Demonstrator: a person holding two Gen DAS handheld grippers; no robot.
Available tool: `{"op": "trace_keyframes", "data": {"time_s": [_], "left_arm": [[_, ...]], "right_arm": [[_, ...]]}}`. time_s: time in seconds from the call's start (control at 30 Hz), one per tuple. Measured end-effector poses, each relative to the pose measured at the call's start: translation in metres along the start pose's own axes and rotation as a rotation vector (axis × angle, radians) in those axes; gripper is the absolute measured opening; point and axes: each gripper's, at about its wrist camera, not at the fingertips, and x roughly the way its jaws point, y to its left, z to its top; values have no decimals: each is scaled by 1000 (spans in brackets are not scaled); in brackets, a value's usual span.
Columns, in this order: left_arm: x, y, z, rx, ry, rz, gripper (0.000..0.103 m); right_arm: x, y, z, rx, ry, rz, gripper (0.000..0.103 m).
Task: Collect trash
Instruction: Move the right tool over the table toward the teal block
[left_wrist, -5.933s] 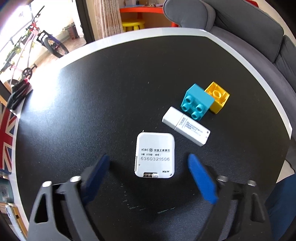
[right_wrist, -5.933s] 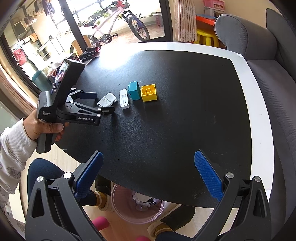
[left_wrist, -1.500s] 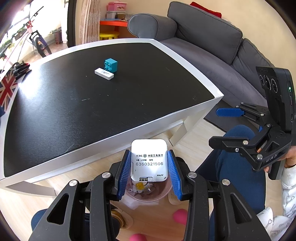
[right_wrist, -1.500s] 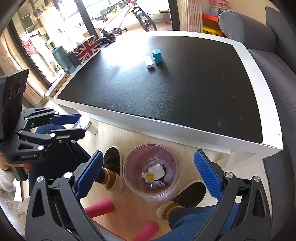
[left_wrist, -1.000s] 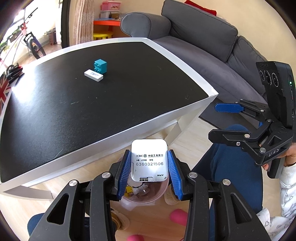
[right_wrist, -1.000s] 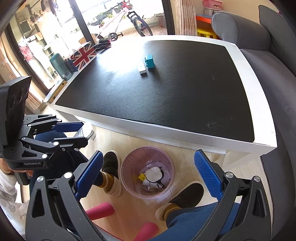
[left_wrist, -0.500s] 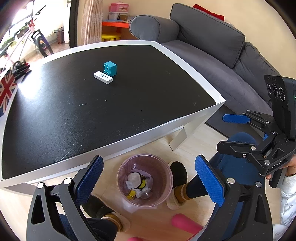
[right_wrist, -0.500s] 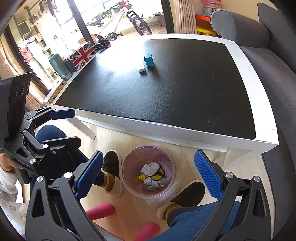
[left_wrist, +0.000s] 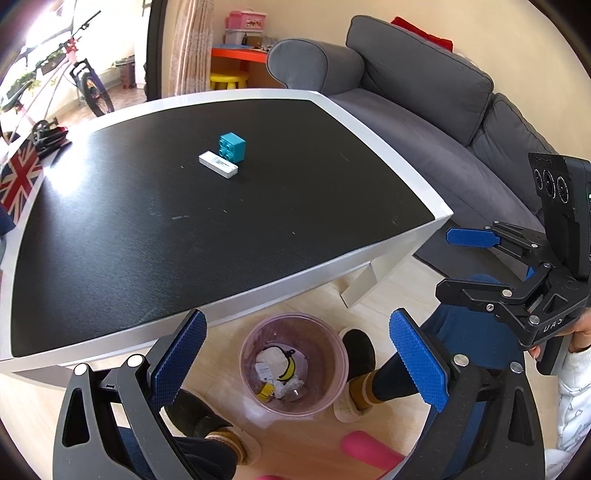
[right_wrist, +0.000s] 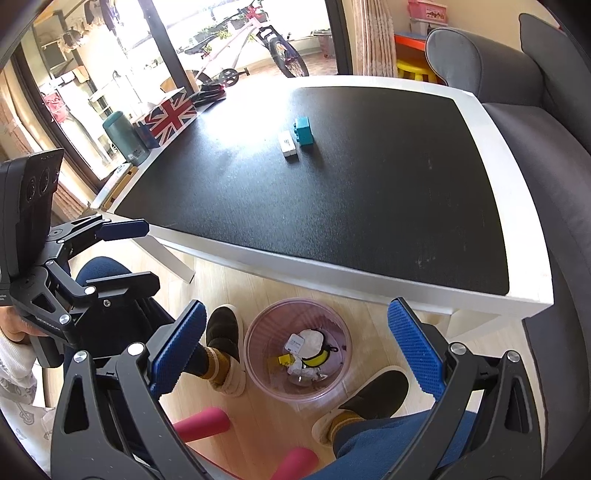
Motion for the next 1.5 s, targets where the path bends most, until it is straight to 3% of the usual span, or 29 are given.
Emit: {"op": "trace_keyframes", "data": {"time_s": [0.27, 0.7, 1.2, 1.5], "left_arm": [[-12, 18, 17, -21, -44, 29, 95], [-11, 56, 63, -38, -87, 78, 95], [3, 87, 86, -65, -74, 111, 96], [14, 99, 86, -89, -53, 112, 95]], "right_arm": [[-1, -1, 20, -6, -20, -5, 97], [16, -4, 88, -56, -35, -19, 97], [84, 0, 168, -140, 29, -41, 97], [138, 2, 205, -174, 126, -37, 97]]}}
